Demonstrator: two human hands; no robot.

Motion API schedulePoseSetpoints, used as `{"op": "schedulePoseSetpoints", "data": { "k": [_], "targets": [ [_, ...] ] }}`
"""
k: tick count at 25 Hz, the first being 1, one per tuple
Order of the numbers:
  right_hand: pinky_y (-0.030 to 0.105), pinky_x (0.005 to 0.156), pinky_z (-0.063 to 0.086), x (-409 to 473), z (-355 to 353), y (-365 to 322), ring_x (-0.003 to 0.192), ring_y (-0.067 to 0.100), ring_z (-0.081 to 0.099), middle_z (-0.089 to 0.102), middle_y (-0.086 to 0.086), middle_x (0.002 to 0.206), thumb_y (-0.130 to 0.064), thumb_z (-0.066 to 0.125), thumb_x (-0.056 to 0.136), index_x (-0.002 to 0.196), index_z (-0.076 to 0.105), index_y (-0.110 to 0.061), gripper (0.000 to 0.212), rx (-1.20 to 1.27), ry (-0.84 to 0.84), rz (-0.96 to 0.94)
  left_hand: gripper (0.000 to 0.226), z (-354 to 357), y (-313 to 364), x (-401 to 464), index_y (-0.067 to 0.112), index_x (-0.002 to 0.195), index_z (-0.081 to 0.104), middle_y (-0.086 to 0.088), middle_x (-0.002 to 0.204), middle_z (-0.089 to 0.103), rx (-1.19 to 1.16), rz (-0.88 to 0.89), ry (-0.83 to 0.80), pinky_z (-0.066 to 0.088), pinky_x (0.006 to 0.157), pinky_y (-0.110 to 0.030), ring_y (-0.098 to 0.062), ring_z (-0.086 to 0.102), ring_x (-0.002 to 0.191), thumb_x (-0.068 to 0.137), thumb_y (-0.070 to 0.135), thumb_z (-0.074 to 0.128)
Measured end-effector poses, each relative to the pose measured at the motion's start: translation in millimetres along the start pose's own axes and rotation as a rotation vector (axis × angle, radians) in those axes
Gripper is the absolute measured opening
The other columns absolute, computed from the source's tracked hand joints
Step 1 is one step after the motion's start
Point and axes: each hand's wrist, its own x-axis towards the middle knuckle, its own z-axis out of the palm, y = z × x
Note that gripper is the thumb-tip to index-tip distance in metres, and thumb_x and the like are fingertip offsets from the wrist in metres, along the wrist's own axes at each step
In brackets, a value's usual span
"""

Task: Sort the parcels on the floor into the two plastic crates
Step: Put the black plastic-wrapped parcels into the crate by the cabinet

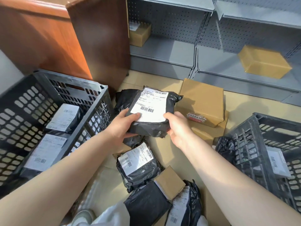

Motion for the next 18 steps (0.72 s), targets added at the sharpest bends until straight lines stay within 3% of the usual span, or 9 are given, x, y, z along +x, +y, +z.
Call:
{"op": "schedulePoseSetpoints", "data": {
  "k": [2, 5, 10, 14, 18],
  "targets": [
    [0.035, 0.071, 0.057, -4.5, 21.7, -4.3, 0.082, 0.023, 0.068, 0.072, 0.006, 0.095, -0.004, 0.057, 0.089, 0.09, 0.063, -0.017, 0.014, -0.068, -0.068, -0.06, 0.047, -23.4, 13.9, -4.0, 0.024, 0.134, 0.052, -0.001, 0.125, 0.066, -0.021, 0.022, 0.037, 0.061, 0.078, -0.041, -0.021, 0.067, 0.107, 0.09, 0.023, 0.069],
    [0.047, 0.093, 0.056, -13.2, 57.8, -8.8, 0.1, 0.024, 0.069, 0.075, 0.0, 0.104, -0.026, 0.066, 0.074, 0.097, 0.067, -0.021, 0.023, -0.234, -0.168, -0.111, 0.042, -63.5, 35.3, -13.7, 0.021, 0.133, 0.055, -0.003, 0.121, 0.069, -0.034, 0.081, 0.083, 0.06, 0.083, -0.045, -0.025, 0.068, 0.106, 0.092, 0.016, 0.065],
    [0.045, 0.095, 0.056, -29.3, 120.9, -10.7, 0.106, 0.023, 0.066, 0.067, 0.003, 0.116, -0.029, 0.063, 0.091, 0.114, 0.058, -0.018, 0.026, -0.337, -0.344, -0.112, 0.035, -132.9, 61.6, -36.2, 0.022, 0.128, 0.058, 0.0, 0.114, 0.073, -0.053, 0.167, 0.151, 0.06, 0.075, -0.038, -0.021, 0.072, 0.098, 0.095, 0.009, 0.057],
    [0.044, 0.098, 0.053, -46.2, 156.7, -4.8, 0.106, 0.029, 0.063, 0.063, 0.014, 0.118, -0.034, 0.056, 0.097, 0.105, 0.058, -0.023, 0.014, -0.442, -0.415, -0.136, 0.031, -183.9, 62.8, -47.4, 0.027, 0.118, 0.062, 0.001, 0.115, 0.072, -0.13, 0.169, 0.255, 0.06, 0.079, -0.041, -0.021, 0.07, 0.1, 0.095, 0.008, 0.053],
    [0.036, 0.107, 0.044, -54.0, 180.3, 16.4, 0.119, 0.015, 0.056, 0.057, -0.005, 0.134, -0.033, 0.049, 0.1, 0.138, 0.051, -0.023, 0.039, -0.594, -0.515, -0.232, 0.028, -238.7, 52.3, -45.9, 0.028, 0.112, 0.064, 0.001, 0.117, 0.071, -0.174, 0.129, 0.374, 0.062, 0.072, -0.04, -0.023, 0.069, 0.103, 0.093, 0.009, 0.056]
  ]
}}
